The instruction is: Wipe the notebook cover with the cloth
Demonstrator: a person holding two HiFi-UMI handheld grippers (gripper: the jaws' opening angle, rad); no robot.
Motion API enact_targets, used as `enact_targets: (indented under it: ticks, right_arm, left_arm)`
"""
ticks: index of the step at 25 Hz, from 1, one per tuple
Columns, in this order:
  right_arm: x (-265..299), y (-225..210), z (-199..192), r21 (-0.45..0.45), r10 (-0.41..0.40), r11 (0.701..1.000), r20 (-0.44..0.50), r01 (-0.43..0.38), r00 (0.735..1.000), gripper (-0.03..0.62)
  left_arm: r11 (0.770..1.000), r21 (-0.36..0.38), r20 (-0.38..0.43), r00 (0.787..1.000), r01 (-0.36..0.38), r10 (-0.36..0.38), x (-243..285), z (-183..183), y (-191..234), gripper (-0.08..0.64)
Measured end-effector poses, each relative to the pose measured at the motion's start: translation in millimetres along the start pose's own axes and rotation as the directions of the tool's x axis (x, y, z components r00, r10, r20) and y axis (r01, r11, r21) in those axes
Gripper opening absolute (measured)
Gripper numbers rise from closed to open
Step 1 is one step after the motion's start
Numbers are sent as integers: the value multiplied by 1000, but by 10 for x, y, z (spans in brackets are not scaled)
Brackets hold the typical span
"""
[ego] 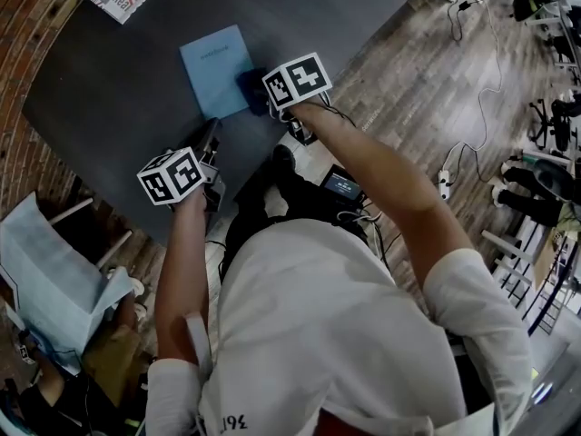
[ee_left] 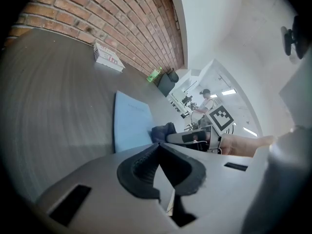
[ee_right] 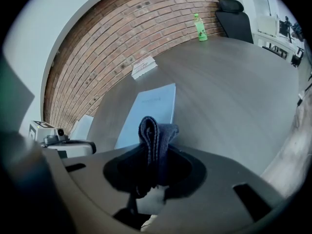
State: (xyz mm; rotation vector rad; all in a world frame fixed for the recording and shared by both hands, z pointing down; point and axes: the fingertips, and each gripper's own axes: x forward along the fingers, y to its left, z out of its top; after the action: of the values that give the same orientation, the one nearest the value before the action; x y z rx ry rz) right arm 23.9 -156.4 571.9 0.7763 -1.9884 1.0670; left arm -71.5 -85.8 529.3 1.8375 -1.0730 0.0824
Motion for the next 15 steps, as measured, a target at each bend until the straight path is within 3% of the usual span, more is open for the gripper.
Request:
enact_targets:
  ticks: [15]
  right_arm:
    - [-329,-468,-64,-7,-51,999,7,51,999,107]
  left_arm:
    - [1000,0,17,1000,9,-9,135,28,-231,8]
